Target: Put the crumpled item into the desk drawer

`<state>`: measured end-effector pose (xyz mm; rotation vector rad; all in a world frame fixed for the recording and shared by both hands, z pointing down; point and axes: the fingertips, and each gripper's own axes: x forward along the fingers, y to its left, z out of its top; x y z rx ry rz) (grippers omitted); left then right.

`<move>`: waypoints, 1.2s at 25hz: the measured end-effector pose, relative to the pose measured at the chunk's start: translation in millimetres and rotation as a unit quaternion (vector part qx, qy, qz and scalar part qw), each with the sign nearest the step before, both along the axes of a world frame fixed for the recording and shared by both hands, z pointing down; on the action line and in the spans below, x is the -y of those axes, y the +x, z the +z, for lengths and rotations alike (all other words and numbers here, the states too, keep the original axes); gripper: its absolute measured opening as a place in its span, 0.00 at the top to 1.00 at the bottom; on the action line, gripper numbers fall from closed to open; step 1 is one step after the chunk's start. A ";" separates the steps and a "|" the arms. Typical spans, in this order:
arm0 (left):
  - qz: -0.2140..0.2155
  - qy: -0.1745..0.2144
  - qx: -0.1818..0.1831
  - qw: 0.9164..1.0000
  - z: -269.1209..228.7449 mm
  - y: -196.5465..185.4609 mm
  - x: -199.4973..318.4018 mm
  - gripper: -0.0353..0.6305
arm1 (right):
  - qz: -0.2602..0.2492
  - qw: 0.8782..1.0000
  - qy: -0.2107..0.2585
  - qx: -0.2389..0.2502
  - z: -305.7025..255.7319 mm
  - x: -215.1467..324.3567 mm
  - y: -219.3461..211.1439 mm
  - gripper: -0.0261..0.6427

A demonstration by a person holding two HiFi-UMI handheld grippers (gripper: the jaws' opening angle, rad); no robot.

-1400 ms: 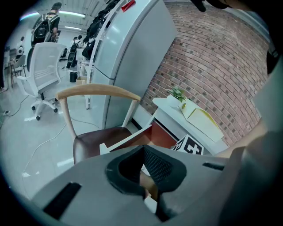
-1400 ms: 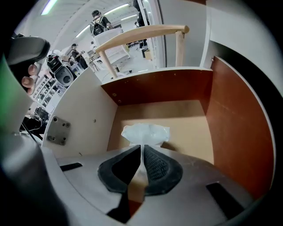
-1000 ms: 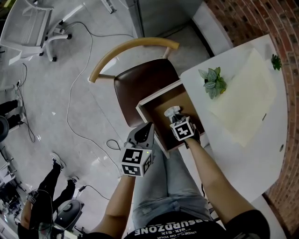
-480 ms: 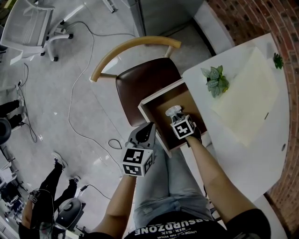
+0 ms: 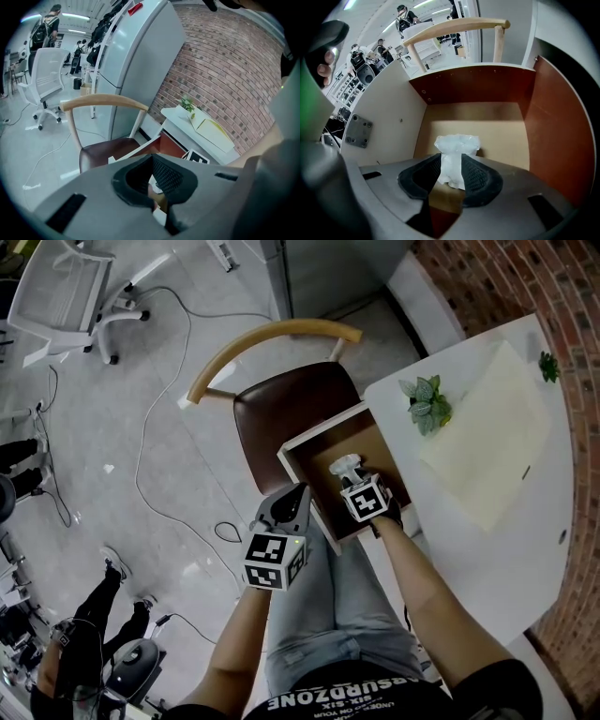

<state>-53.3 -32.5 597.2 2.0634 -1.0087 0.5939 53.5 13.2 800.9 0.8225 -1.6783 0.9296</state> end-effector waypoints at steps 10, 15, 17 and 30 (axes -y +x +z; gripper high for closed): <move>0.001 0.010 0.000 1.000 -20.0 -3.5 -3.5 0.94 | 0.035 0.998 0.045 0.026 -50.6 0.5 -2.8 0.78; 0.008 0.015 0.002 1.000 -29.7 -1.9 -7.7 0.94 | 0.065 0.994 0.076 0.045 -82.8 -0.1 -3.3 0.82; 0.013 0.016 0.004 1.000 -33.3 -0.6 -9.1 0.94 | 0.078 0.991 0.091 0.054 -99.1 0.5 -3.2 0.83; 0.043 0.025 -0.004 0.999 -67.6 20.2 -29.4 0.94 | 0.127 0.972 0.167 0.104 -202.4 -1.3 -0.1 0.97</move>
